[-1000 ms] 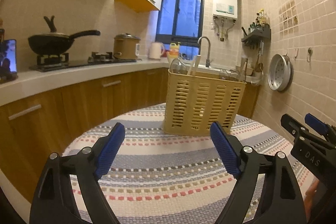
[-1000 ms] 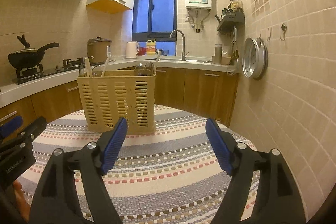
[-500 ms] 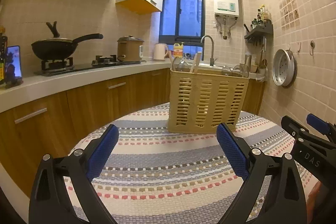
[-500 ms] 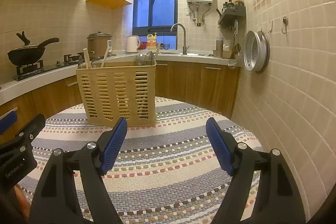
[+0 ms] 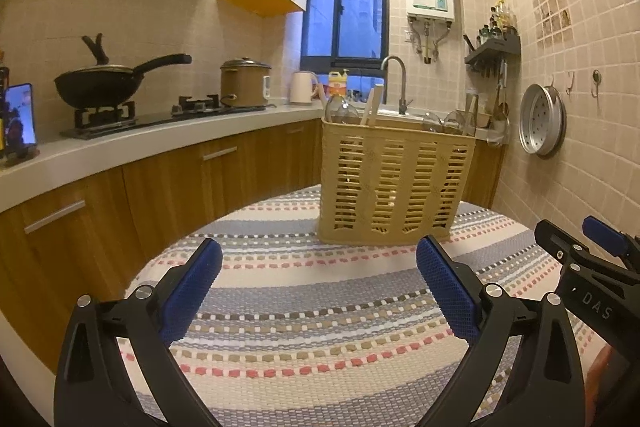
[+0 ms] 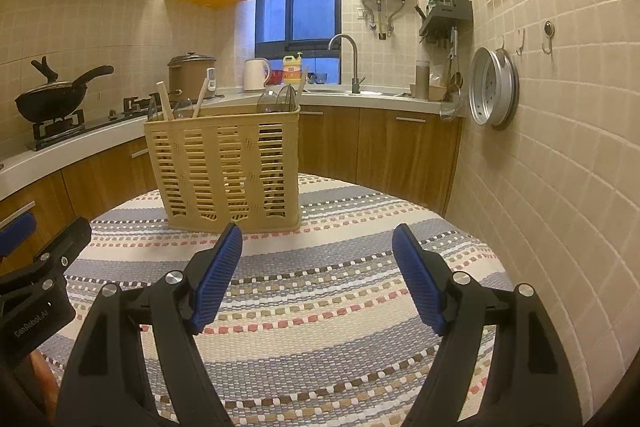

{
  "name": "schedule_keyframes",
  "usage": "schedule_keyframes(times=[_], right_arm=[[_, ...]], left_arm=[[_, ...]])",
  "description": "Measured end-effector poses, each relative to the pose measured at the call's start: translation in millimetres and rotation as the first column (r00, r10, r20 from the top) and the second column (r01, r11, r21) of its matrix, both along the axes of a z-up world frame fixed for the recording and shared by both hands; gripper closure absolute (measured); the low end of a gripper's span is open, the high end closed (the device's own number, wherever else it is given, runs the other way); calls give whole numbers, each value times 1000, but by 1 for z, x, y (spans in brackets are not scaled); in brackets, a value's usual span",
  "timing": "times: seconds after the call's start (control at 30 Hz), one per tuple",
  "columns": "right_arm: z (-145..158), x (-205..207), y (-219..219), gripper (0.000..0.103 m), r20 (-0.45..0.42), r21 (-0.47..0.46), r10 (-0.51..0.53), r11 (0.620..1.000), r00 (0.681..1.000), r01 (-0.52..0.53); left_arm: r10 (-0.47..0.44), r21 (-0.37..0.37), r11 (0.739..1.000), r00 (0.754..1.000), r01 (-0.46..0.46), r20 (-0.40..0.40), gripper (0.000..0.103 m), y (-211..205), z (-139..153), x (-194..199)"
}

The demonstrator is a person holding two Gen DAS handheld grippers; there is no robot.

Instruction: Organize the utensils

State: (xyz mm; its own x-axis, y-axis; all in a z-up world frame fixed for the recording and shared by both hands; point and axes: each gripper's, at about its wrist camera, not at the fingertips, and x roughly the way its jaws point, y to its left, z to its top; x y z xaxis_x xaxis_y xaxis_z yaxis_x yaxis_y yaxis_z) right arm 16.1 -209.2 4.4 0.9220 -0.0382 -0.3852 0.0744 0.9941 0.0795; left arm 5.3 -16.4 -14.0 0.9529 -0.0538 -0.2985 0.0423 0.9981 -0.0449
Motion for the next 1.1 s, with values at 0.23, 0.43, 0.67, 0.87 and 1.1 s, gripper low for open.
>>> schedule_keyframes(times=[0.23, 0.43, 0.67, 0.87, 1.1], right_arm=[[-1, 2, -3, 29, -2, 16, 2, 1000, 1000, -2], [0, 0, -2, 27, 5, 21, 6, 1000, 1000, -6], [1, -1, -2, 27, 9, 22, 8, 1000, 1000, -8], [1, -2, -1, 24, 4, 22, 14, 1000, 1000, -15], [1, -1, 1, 24, 3, 12, 20, 1000, 1000, -20]], left_arm=[[1, -21, 1000, 1000, -1, -16, 8, 1, -1, 3], [1, -34, 999, 999, -2, -34, 8, 1, -2, 7], [13, -29, 999, 999, -14, -33, 8, -1, -2, 6], [3, -19, 1000, 999, -3, -42, 8, -4, -2, 8], [7, -16, 1000, 999, -8, -43, 8, -4, -3, 7]])
